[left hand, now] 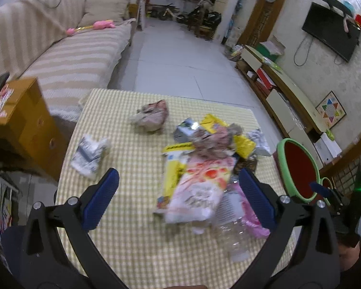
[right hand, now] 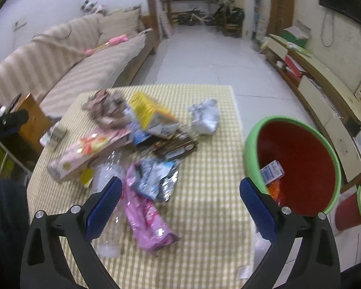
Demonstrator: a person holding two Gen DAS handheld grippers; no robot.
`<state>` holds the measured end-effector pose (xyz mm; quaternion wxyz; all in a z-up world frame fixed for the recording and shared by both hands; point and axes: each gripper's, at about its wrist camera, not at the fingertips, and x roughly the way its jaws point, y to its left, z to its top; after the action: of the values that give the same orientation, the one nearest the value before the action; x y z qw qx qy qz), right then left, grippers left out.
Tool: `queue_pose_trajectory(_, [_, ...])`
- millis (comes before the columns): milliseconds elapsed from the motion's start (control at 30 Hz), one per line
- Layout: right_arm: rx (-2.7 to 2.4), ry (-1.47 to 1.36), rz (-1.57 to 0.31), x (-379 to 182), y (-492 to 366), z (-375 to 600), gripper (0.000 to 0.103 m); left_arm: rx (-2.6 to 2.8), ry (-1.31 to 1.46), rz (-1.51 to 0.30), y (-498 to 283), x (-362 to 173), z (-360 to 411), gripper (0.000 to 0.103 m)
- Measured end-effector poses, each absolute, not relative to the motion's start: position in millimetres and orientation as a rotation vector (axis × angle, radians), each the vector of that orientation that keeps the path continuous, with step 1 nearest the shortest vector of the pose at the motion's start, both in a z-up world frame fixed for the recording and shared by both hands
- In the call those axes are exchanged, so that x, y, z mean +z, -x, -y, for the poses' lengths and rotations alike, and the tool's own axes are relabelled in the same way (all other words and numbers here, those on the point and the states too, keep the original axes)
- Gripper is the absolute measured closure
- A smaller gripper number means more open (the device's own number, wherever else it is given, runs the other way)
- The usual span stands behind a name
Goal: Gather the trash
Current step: 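Grasp the crumpled paper cup with the left tool while the right tool grasps the pink wrapper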
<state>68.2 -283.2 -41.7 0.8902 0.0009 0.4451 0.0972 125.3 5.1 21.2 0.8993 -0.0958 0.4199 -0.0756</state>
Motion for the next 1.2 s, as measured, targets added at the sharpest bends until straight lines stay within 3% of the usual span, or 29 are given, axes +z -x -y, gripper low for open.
queue_pose_trajectory(533, [0.271, 0.115, -1.042, -80, -62, 248, 0.010, -0.073, 0.231, -0.980, -135, -31, -72, 0.006])
queue_pose_trajectory(700, [0.257, 0.119, -1.086, -93, -69, 250, 0.018, -0.015, 0.204, -1.007, -162, -46, -98, 0.006])
queue_pose_trajectory(1133, [0.274, 0.112, -1.204, -128, -84, 251, 0.026, 0.030, 0.029, -1.095, -217, -98, -99, 0.006])
queue_pose_trajectory(1200, [0.289, 0.109, -1.223, -133, -85, 251, 0.033, 0.025, 0.023, -1.104, -219, -103, -98, 0.006])
